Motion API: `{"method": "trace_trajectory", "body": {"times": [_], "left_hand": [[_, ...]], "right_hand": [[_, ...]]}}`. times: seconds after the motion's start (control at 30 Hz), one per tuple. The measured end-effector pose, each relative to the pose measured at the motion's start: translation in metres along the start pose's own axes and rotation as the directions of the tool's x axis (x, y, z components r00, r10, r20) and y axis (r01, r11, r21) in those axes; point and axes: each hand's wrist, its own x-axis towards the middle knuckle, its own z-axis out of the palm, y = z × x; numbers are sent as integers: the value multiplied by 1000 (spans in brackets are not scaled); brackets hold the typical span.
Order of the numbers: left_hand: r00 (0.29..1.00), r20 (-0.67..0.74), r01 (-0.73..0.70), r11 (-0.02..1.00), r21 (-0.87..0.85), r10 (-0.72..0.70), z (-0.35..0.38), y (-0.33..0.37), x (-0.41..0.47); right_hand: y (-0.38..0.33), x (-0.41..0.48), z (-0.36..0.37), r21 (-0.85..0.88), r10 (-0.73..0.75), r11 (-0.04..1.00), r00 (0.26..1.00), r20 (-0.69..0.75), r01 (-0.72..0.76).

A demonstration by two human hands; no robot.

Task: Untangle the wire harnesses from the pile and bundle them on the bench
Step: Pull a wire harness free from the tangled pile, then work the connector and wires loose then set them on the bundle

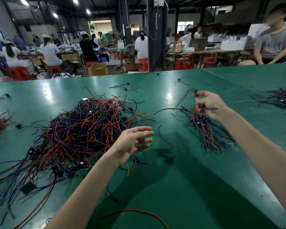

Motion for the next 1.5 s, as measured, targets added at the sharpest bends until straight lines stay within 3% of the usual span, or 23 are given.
{"method": "trace_trajectory", "body": {"times": [0.1,0.2,0.33,0.53,0.77,0.87,0.97,1.17,1.27,1.37,1.47,1.5], "left_hand": [[1000,-6,-11,1000,-25,10,-3,2,0],[1000,-12,-21,999,-49,21,-4,3,0],[1000,-5,-13,999,-40,13,-1,3,0],[1000,-11,-9,999,-33,8,-1,3,-1],[1000,-26,-5,1000,-28,5,-1,4,-2],[1000,-31,-6,999,-35,5,-1,5,-2],[999,-39,-9,1000,-2,9,0,4,-2],[997,-74,-17,994,105,24,2,-1,0],[983,-125,-106,967,230,137,3,-3,2],[863,-215,-307,812,497,458,1,1,3],[629,-224,-360,534,765,744,-17,20,3],[562,-238,-342,485,805,792,-26,29,4]], "right_hand": [[-22,10,-2,50,-99,993,991,-94,104],[-16,16,-11,-100,-78,993,981,-180,60],[15,11,-29,-345,140,925,987,-79,-159],[40,7,-39,-544,100,828,991,-89,-133],[37,4,-37,-792,151,604,989,-2,-94],[37,-1,-32,-909,149,416,988,31,-34],[48,-8,-24,-975,55,222,998,18,5],[70,-17,-9,-954,145,298,987,68,22],[67,-19,-3,-971,99,232,994,-43,-65],[59,-28,18,-990,-99,135,994,-51,-38],[61,-38,51,-989,-243,60,963,117,135],[64,-41,63,-980,-257,59,951,170,191]]}}
